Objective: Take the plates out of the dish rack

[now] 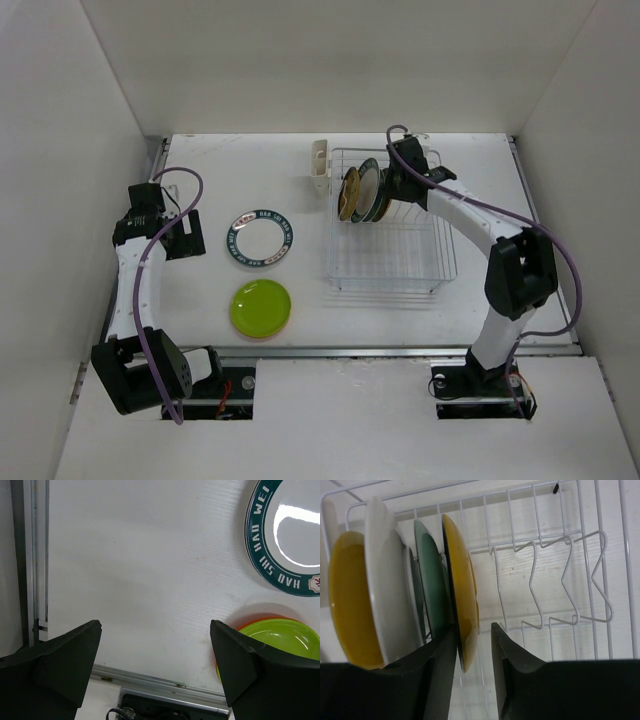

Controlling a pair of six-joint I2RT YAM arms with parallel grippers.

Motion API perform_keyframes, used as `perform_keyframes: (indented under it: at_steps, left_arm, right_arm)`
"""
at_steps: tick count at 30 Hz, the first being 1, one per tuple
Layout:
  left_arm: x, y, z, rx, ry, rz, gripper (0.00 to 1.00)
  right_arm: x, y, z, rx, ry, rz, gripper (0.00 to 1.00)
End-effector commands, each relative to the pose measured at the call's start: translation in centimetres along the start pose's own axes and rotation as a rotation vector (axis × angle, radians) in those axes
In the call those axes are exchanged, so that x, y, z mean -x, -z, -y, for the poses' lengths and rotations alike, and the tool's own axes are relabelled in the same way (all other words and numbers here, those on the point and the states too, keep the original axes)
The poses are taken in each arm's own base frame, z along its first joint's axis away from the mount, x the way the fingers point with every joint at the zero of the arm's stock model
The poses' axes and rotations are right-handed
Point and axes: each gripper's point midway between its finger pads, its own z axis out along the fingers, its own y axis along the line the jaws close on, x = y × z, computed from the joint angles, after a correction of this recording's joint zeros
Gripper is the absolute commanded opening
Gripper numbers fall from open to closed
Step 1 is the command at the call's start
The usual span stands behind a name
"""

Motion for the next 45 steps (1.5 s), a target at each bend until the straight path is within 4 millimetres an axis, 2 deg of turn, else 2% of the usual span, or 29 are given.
perform_keyframes:
  at_steps: [1, 5, 7, 8, 9, 10, 12, 13, 15, 16, 19, 20, 23, 25, 26, 27, 29, 30, 31, 32, 33, 36, 37, 38, 40, 41, 43, 44, 45]
  left_arm:
    - [-0.1, 0.4, 0.1, -0.015, -0.005, 0.001, 0.89]
    - [-0.1, 0.4, 0.2, -0.024, -0.005, 0.001, 0.89]
    - [-0.1, 0.4, 0.2, -0.024, -0.005, 0.001, 0.89]
    - [-0.1, 0.4, 0.2, -0.024, -0.005, 0.001, 0.89]
    - [-0.1, 0.4, 0.2, -0.024, -0.005, 0.001, 0.89]
    - [-0.1, 0.4, 0.2, -0.024, -0.005, 0.001, 0.89]
    - [0.0, 0.6, 0.4, -0.036, -0.005, 0.011, 0.89]
    - [-0.4, 0.5, 0.5, -0.036, -0.005, 0.002, 0.89]
    - [-0.3, 0.5, 0.9, -0.064, -0.014, 0.003, 0.89]
    - [-0.3, 0.5, 0.9, -0.064, -0.014, 0.003, 0.89]
    - [-0.3, 0.5, 1.1, -0.073, -0.014, 0.004, 0.89]
    - [-0.3, 0.5, 1.3, -0.084, -0.014, 0.004, 0.89]
    - [-0.5, 0.6, 1.5, -0.095, -0.014, -0.005, 0.89]
    - [-0.5, 0.6, 1.5, -0.095, -0.014, -0.005, 0.89]
    - [-0.5, 0.6, 1.5, -0.095, -0.014, -0.005, 0.89]
    - [-0.5, 0.8, 1.4, -0.095, -0.023, 0.005, 0.89]
    - [-0.5, 0.8, 1.6, -0.105, -0.023, 0.006, 0.89]
    - [-0.5, 0.8, 1.6, -0.105, -0.023, 0.006, 0.89]
    - [-0.5, 0.8, 1.6, -0.105, -0.023, 0.006, 0.89]
    - [-0.5, 0.8, 1.6, -0.105, -0.023, 0.006, 0.89]
    - [-0.5, 0.8, 1.6, -0.105, -0.023, 0.006, 0.89]
    - [-0.5, 0.8, 1.6, -0.105, -0.023, 0.006, 0.89]
    - [-0.5, 0.8, 1.6, -0.105, -0.023, 0.006, 0.89]
    - [-0.5, 0.8, 1.6, -0.105, -0.023, 0.006, 0.89]
    - [-0.4, 1.0, 1.4, -0.096, -0.023, 0.016, 0.89]
    - [-0.4, 1.0, 1.4, -0.096, -0.023, 0.016, 0.89]
    - [-0.4, 1.0, 1.4, -0.096, -0.023, 0.016, 0.89]
    - [-0.4, 1.0, 1.4, -0.096, -0.023, 0.016, 0.89]
    - [-0.4, 1.0, 1.4, -0.096, -0.023, 0.016, 0.89]
  right_arm:
    - [1.4, -0.6, -0.3, -0.028, -0.048, 0.062, 0.37]
    - [0.9, -1.2, -0.1, -0.045, -0.051, 0.053, 0.31]
    - [0.2, -2.0, 0.0, -0.060, -0.040, 0.029, 0.22]
    - [0.2, -1.9, 0.0, -0.063, -0.048, 0.024, 0.12]
    - [0.9, -1.6, 0.5, -0.096, -0.059, 0.043, 0.07]
    - [1.2, -0.6, 1.1, -0.120, -0.068, 0.045, 0.01]
    - [3.3, 1.4, 1.6, -0.149, -0.093, 0.120, 0.00]
    - [4.4, 2.8, 1.3, -0.151, -0.097, 0.157, 0.00]
    - [6.9, 6.2, 2.1, -0.182, -0.118, 0.239, 0.00]
    - [8.9, 8.1, 2.9, -0.231, -0.138, 0.310, 0.00]
    - [11.6, 12.3, 5.5, -0.352, -0.139, 0.398, 0.00]
    - [12.9, 14.5, 6.2, -0.374, -0.142, 0.424, 0.00]
    - [14.5, 18.4, 6.9, -0.446, -0.140, 0.494, 0.00]
    - [14.2, 20.7, 7.0, -0.447, -0.122, 0.510, 0.00]
    - [13.6, 21.6, 5.6, -0.408, -0.104, 0.518, 0.00]
    - [13.0, 22.5, 5.3, -0.381, -0.095, 0.520, 0.00]
    - [11.6, 22.9, 2.9, -0.276, -0.074, 0.501, 0.00]
    - [9.0, 22.4, 0.0, -0.166, -0.016, 0.445, 0.00]
    - [7.6, 23.3, -3.4, -0.005, 0.008, 0.415, 0.00]
    - [7.4, 23.0, -3.6, 0.002, 0.008, 0.422, 0.00]
    - [5.1, 23.1, -7.0, 0.150, 0.058, 0.353, 0.00]
    - [1.2, 23.2, -12.7, 0.404, 0.141, 0.281, 0.00]
    - [-2.1, 23.1, -15.3, 0.532, 0.209, 0.200, 0.00]
    - [-2.6, 23.5, -17.6, 0.626, 0.213, 0.202, 0.00]
    - [-4.8, 24.4, -20.6, 0.784, 0.254, 0.141, 0.00]
    - [-5.9, 24.2, -21.4, 0.814, 0.268, 0.120, 0.00]
    - [-7.6, 22.6, -23.1, 0.819, 0.289, 0.065, 0.00]
    - [-8.3, 23.0, -24.2, 0.854, 0.303, 0.043, 0.00]
    - [-10.4, 21.6, -25.1, 0.850, 0.334, -0.005, 0.00]
